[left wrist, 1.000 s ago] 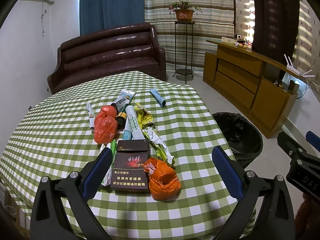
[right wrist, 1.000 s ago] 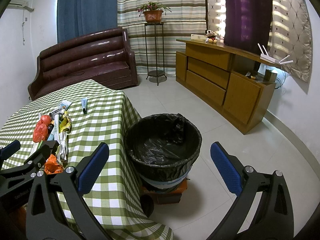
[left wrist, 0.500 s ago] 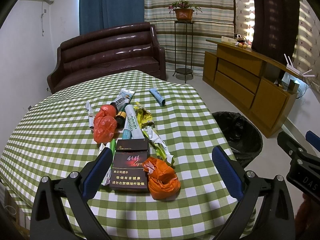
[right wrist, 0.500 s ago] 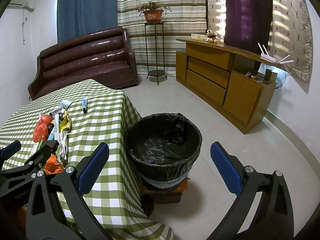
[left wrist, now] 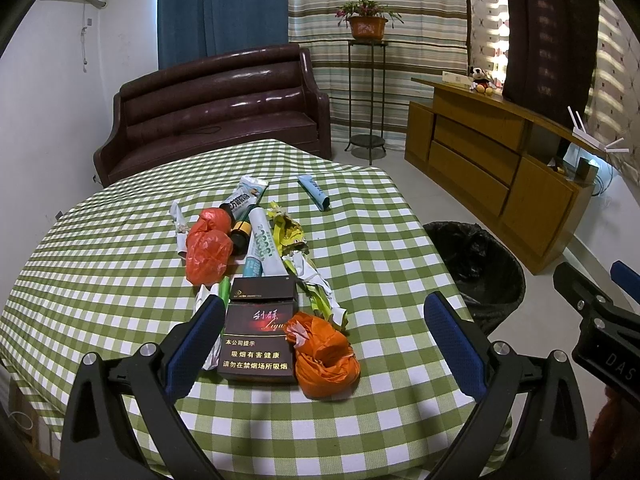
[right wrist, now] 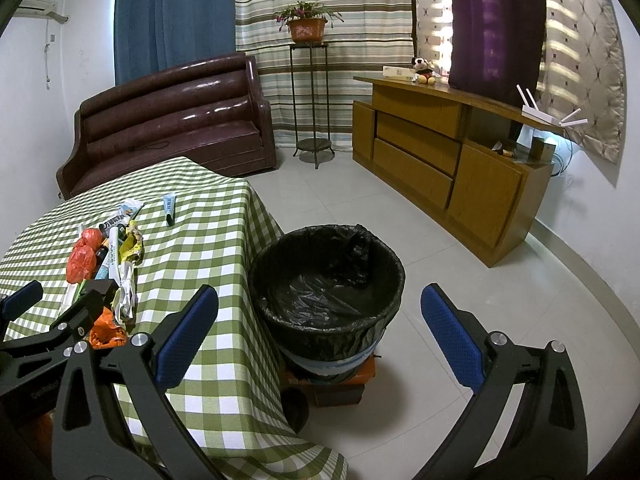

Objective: Collect trash

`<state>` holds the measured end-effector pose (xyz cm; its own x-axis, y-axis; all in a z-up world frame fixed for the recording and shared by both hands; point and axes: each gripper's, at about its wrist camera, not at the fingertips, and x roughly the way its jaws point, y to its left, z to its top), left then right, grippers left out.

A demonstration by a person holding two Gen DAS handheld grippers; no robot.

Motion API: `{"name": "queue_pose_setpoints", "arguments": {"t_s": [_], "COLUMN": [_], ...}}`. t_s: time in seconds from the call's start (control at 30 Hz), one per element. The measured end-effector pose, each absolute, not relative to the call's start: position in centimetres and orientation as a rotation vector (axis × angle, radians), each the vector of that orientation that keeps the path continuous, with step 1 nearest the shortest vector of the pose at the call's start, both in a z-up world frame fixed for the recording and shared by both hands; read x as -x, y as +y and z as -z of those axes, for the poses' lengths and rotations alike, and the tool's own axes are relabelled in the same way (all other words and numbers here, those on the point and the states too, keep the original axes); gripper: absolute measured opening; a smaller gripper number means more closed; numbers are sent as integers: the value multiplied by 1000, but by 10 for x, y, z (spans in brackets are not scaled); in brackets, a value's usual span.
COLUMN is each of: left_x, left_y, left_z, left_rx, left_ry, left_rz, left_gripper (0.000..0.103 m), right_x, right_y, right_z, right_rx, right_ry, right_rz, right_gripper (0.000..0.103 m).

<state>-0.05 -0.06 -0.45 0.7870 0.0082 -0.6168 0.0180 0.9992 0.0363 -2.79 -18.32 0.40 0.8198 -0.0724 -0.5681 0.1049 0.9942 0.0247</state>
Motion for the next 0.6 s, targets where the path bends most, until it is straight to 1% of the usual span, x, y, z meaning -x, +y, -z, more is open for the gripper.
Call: {"name": "queue_pose_setpoints", "arguments": {"t_s": [0.6], "left_x": [1], "left_y": [-1], "left_z": [5], "left_rx": [-39], "left_ry": [666], "left_rz": [5], "left_gripper": [97], "right_x": [29], "right_y": [-184], "right_z": [-5], "right_rx": [-56], "right_ry": [604], "right_rz": [96], "right_gripper": [99]}}
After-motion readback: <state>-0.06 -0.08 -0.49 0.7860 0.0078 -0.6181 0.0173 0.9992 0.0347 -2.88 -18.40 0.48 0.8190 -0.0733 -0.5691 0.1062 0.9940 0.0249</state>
